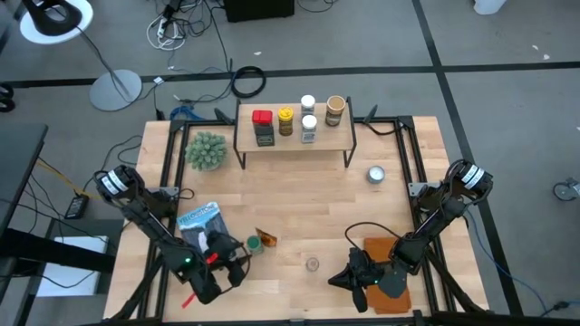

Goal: Shelf spices
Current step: Put the green seasoning bottle on the shelf

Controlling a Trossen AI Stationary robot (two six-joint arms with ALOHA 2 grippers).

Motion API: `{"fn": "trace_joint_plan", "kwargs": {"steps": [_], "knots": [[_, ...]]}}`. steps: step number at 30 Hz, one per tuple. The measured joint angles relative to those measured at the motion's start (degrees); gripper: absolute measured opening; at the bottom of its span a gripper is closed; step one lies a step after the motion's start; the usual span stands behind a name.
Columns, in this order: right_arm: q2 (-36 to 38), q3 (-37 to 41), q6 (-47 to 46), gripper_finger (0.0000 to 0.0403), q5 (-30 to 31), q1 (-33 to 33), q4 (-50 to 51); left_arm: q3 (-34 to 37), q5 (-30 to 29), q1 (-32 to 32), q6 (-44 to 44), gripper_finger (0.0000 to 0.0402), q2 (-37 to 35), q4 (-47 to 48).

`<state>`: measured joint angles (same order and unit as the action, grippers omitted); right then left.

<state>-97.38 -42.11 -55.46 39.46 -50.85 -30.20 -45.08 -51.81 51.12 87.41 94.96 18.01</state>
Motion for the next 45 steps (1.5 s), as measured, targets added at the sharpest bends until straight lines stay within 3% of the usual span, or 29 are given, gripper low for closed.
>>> {"fn": "trace_joint_plan", "kwargs": {"steps": [8,16,20,26,28,30,37,40,45], "knots": [[0.0,0.0,-0.3,0.0007,0.0,-0.1,-0.1,0.0,8.8,-1.0,2.6,0.0248,0.0,10.3],[0.0,0.0,0.0,0.0007,0.2,0.0,-0.1,0.0,-1.0,-3.2,4.2,0.0248,0.0,16.0],[0.0,0.0,0.0,0.0007,0.2,0.0,-0.1,0.0,-1.7,-5.6,2.7,0.0248,0.0,15.3],[0.0,0.0,0.0,0.0007,0.2,0.0,-0.2,0.0,11.7,-6.5,-6.3,0.0248,0.0,3.9],[0.0,0.0,0.0,0.0007,0.2,0.0,-0.2,0.0,13.7,-6.2,-9.7,0.0248,0.0,-1.2],[0.0,0.0,0.0,0.0007,0.2,0.0,-0.1,0.0,13.2,-5.8,-14.2,0.0248,0.0,-7.2],[0.0,0.0,0.1,0.0007,0.1,0.0,0.0,0.0,3.0,-6.1,-29.3,0.0248,0.0,-24.0],[0.0,0.0,0.1,0.0007,0.1,-0.4,-0.1,0.0,3.1,-6.2,-34.0,0.0248,0.0,-27.7],[0.0,0.0,-0.3,0.0007,0.1,-1.3,-0.1,0.0,6.6,-6.2,-33.9,0.0248,0.0,-25.9]]}}
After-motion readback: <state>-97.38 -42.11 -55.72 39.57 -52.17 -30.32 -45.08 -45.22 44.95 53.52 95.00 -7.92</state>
